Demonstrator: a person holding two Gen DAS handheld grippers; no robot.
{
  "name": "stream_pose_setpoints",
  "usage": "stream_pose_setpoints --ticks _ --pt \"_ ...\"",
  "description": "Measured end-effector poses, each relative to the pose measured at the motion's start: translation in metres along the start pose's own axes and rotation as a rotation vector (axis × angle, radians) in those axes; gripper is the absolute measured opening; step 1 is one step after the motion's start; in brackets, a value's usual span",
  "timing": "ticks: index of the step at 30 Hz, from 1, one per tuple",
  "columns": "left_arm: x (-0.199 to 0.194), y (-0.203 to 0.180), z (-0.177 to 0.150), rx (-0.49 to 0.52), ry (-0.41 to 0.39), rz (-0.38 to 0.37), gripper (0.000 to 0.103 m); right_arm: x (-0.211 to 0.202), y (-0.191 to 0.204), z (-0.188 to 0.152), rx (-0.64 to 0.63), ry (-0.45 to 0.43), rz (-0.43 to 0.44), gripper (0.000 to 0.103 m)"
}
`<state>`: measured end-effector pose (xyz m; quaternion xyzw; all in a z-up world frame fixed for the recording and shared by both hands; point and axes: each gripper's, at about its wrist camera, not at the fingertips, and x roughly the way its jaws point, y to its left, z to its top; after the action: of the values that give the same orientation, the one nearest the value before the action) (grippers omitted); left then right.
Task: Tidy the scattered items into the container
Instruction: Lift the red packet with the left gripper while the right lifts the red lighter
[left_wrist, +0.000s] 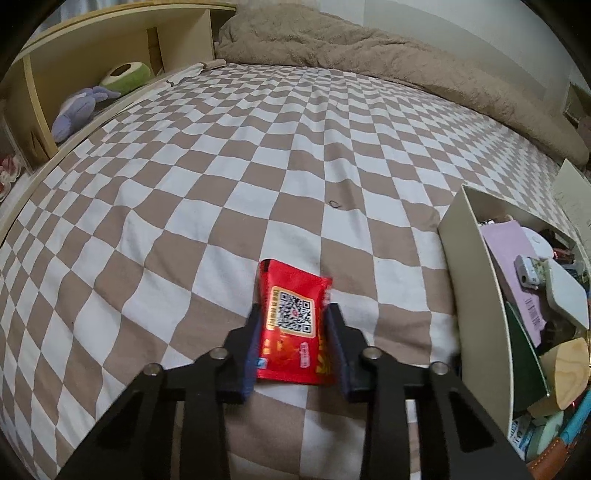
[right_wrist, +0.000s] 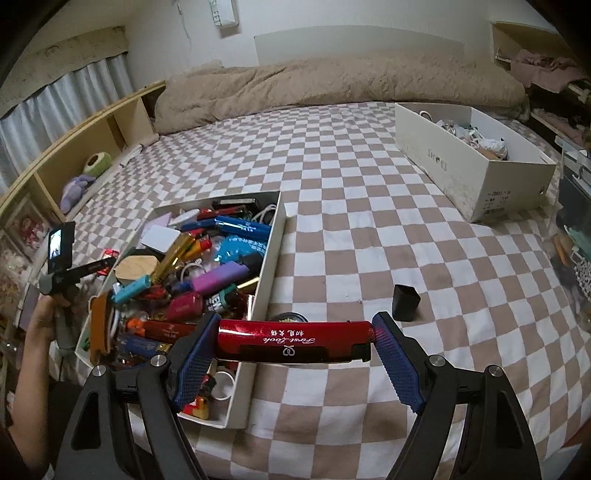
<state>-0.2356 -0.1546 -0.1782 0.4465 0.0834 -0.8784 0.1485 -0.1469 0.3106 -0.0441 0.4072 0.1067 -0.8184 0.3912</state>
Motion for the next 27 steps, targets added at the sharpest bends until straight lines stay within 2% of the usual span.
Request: stream_pose_setpoints --ticks 3,10,19,27 --pt "-0.002 0.0 0.0 -0.01 0.0 -0.031 0.017 -0.002 0.002 0.002 0.003 -0.016 0.005 0.083" --pt "-0.005 -0.007 0.0 0.009 -0.006 -0.042 0.01 -0.006 0.01 0.009 0.007 -0.059 0.034 0.083" --pt "-0.015 -0.006 -0.002 -0.012 -0.039 -0.071 0.007 -0.013 0.024 0.02 0.014 -0.13 0.102 0.083" --pt "-0.037 -0.008 0.0 -0.026 -0.111 -0.084 0.007 -0.017 0.032 0.031 0.028 -0.191 0.146 0.083"
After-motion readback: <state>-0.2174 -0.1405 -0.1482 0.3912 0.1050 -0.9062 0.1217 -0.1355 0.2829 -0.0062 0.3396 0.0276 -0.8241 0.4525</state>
